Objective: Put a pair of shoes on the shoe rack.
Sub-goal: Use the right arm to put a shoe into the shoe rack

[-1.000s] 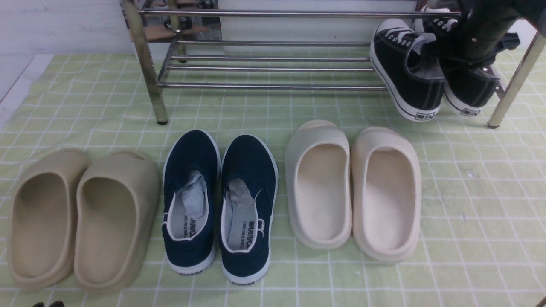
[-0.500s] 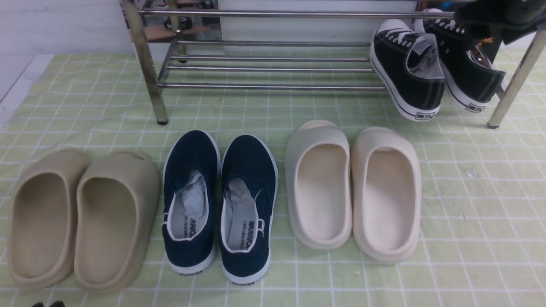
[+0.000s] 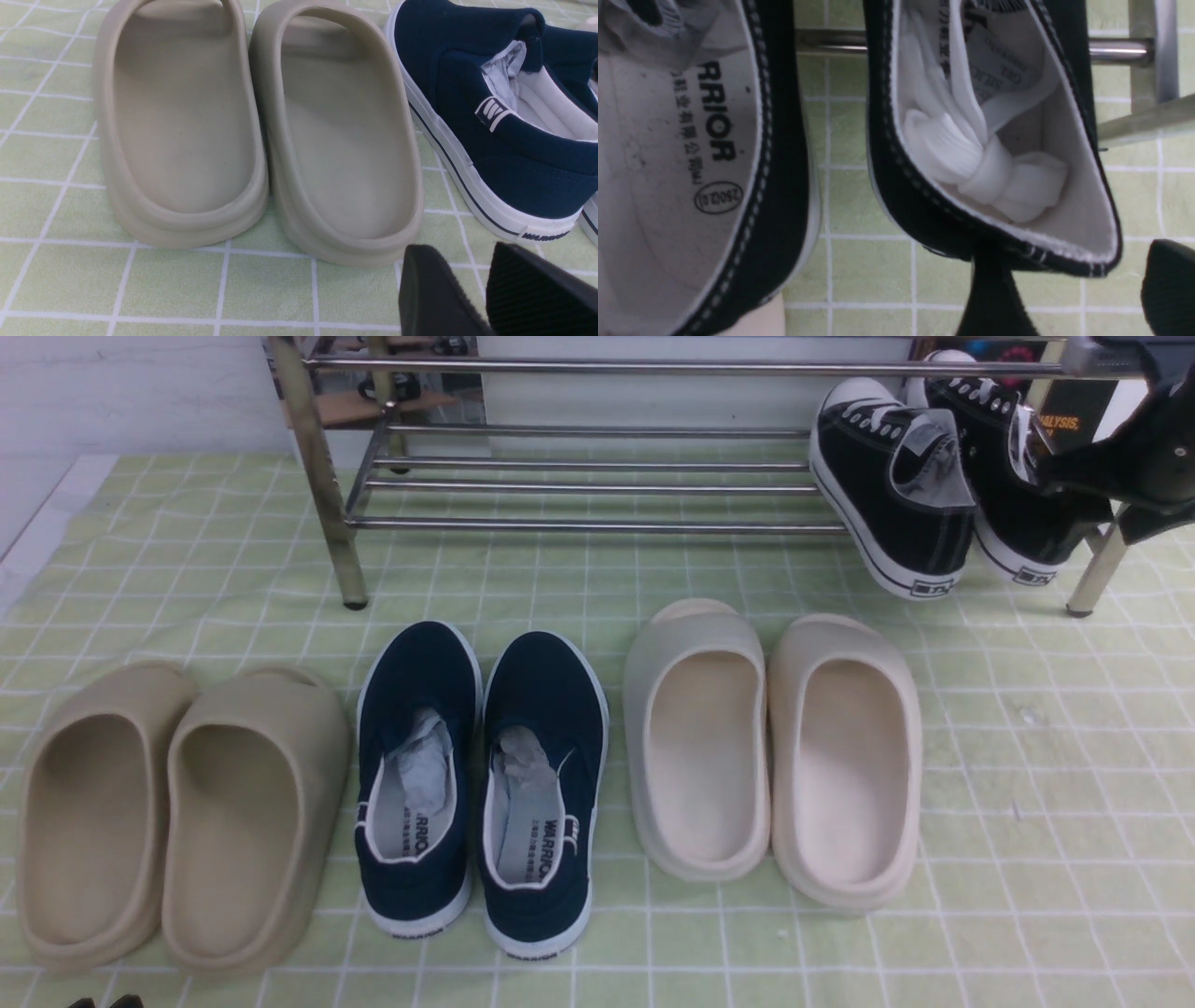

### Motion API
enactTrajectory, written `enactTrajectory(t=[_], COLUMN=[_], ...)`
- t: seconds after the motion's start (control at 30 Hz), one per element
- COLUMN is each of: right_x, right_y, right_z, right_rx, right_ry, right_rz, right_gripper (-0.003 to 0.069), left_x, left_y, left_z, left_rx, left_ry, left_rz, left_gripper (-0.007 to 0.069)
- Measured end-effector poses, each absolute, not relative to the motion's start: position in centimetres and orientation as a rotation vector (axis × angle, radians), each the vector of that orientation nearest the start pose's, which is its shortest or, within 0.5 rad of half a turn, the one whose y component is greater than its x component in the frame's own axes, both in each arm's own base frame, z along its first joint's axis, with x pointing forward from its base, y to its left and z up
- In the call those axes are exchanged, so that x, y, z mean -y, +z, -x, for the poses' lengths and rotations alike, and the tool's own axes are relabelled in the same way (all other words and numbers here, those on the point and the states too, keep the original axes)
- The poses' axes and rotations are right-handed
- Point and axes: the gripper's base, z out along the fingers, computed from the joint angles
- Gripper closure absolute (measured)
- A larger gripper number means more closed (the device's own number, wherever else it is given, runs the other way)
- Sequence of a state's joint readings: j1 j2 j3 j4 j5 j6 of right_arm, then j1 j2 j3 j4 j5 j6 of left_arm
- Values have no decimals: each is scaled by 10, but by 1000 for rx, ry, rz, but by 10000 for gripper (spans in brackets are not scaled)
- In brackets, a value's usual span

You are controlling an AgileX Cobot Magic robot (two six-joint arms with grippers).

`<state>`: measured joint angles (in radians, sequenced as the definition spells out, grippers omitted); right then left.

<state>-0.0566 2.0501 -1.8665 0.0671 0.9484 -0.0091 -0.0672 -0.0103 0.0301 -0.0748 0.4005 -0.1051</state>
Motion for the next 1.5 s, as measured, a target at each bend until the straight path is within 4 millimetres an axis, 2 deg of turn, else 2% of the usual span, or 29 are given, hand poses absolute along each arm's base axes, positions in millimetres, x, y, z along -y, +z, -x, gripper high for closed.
enactTrajectory(t=[0.1, 0.23, 0.27, 0.3, 0.37, 0.5, 0.7, 0.8, 0.93, 1.03, 1.13, 1.33, 1.4, 1.47, 1.5], right_x=[16, 12, 12, 13, 13, 15, 17, 17, 18, 19, 19, 18, 17, 17, 16], right_y=[271, 270, 270, 270, 270, 278, 327, 339, 326, 292, 276, 276, 280, 280, 283], right_z=[-464, -467, -467, -467, -467, -464, -446, -440, -446, -460, -465, -466, -465, -465, -464], right_rx=[-2599, -2584, -2583, -2580, -2577, -2559, -2447, -2419, -2449, -2531, -2562, -2554, -2545, -2544, -2536], right_ry=[99, 105, 104, 99, 90, 53, 11, -13, -15, -6, 5, 41, 59, 63, 69], right_rz=[-99, -92, -92, -88, -83, -62, -26, 19, 25, 22, 19, 1, -8, -7, -9], right_gripper=[306, 467, 475, 535, 562, 561, 561, 557, 529, 498, 491, 469, 414, 393, 348], left_x=[6, 6, 6, 6, 6, 6, 6, 6, 6, 6, 6, 6, 6, 6, 6], left_y=[168, 168, 168, 168, 168, 168, 168, 168, 168, 168, 168, 168, 168, 168, 168], left_z=[-52, -52, -52, -52, -52, -52, -52, -52, -52, -52, -52, -52, -52, -52, -52], left_rx=[-1906, -1906, -1906, -1906, -1906, -1906, -1906, -1906, -1906, -1906, -1906, -1906, -1906, -1906, -1906], left_ry=[-191, -191, -191, -191, -191, -191, -191, -191, -191, -191, -191, -191, -191, -191, -191], left_rz=[82, 82, 82, 82, 82, 82, 82, 82, 82, 82, 82, 82, 82, 82, 82], left_gripper=[417, 409, 409, 407, 407, 403, 396, 396, 390, 388, 387, 386, 386, 386, 386])
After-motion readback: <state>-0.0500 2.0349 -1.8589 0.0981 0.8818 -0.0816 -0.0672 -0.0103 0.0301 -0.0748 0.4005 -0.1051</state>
